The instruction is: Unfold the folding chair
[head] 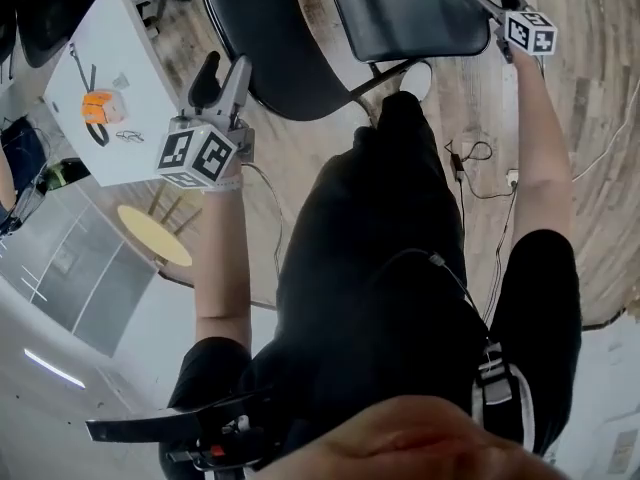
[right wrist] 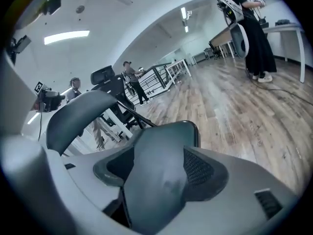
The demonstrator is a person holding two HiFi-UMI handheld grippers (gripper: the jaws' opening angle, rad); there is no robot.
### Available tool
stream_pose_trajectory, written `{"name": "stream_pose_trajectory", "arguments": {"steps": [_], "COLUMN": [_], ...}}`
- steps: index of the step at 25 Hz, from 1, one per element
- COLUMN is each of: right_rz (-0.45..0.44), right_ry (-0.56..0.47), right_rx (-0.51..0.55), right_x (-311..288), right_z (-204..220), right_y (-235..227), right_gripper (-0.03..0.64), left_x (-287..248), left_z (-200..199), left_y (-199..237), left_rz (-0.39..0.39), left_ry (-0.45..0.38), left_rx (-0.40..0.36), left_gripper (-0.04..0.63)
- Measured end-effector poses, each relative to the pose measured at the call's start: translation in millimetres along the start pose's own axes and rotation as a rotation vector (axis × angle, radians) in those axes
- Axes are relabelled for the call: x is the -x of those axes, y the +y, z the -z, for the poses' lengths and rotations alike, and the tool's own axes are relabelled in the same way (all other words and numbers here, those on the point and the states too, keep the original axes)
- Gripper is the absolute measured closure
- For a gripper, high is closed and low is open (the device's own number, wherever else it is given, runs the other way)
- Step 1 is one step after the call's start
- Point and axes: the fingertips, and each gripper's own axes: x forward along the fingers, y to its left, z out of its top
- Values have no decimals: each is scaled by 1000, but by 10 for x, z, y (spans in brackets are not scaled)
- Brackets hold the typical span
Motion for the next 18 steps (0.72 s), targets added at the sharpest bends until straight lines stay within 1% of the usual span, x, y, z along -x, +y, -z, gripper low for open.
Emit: {"name": "stream_pose_trajectory", "arguments": {"steps": [2, 4, 8, 13, 18], "right_rz": [-7, -34, -71, -126, -201], "right_ry": [-34, -76, -190, -270, -326], "right_rx": [43, 77, 89, 165, 250], "right_x": [135, 312, 781, 1462, 2246], "right_z": [-204, -408, -725, -858, -943], "right_y": [283, 600, 1315, 2420, 3613], "right_gripper": [305, 305, 307, 307, 307], "left_x": [35, 69, 260, 822, 1524], "left_z": [-97, -148, -125, -40, -6], "left_y": [-131, -318, -693, -1153, -1732], "left_rz": [19, 55, 151, 257, 348], "left_ry": [-39, -79, -147, -237, -311], "left_rx": [-51, -85, -126, -89, -159], "left_gripper": [360, 360, 362, 362, 362]}}
